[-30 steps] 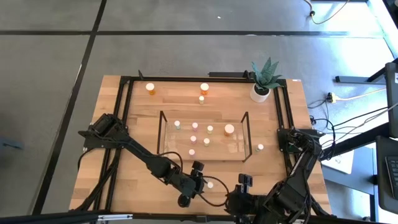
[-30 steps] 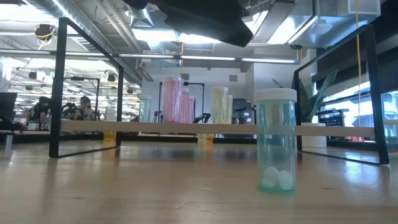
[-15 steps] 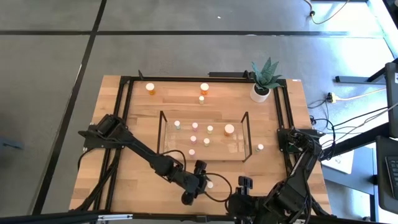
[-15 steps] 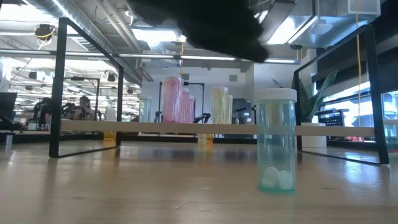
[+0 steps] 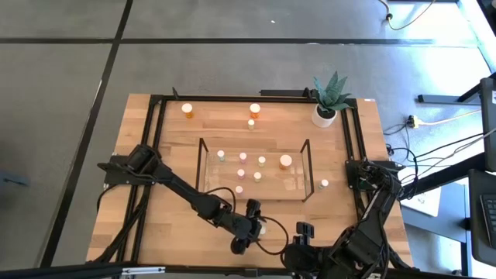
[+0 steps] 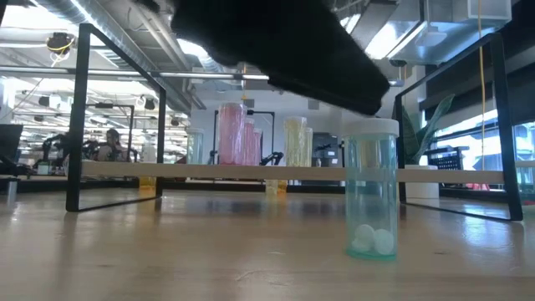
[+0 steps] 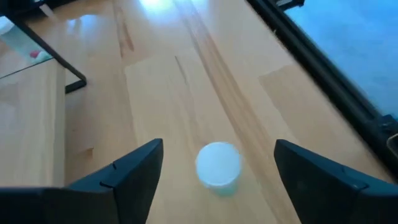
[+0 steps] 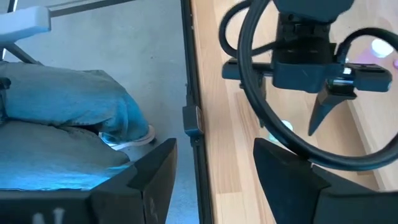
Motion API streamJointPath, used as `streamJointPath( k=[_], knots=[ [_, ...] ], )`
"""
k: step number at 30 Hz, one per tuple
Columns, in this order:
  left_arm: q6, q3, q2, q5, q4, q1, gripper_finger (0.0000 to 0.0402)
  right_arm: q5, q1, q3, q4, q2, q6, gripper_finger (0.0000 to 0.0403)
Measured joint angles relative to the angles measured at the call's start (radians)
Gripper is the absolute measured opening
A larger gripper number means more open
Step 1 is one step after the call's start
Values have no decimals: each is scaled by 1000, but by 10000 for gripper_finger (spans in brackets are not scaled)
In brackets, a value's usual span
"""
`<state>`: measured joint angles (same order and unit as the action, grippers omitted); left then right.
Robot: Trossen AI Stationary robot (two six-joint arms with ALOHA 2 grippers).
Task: Pick and place medicine bottles onto shelf by color
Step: Put the bottom blue pill bottle on the shelf aligned with the other blue pill bottle
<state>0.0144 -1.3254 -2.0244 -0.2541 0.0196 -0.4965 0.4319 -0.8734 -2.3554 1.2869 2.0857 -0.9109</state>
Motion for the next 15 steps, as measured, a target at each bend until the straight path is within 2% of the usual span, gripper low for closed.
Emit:
streamJointPath(
  k=[15],
  knots=[
    [1,0,-74,10,38,12,302,-8,1,0,-26,0,0,215]
  ],
)
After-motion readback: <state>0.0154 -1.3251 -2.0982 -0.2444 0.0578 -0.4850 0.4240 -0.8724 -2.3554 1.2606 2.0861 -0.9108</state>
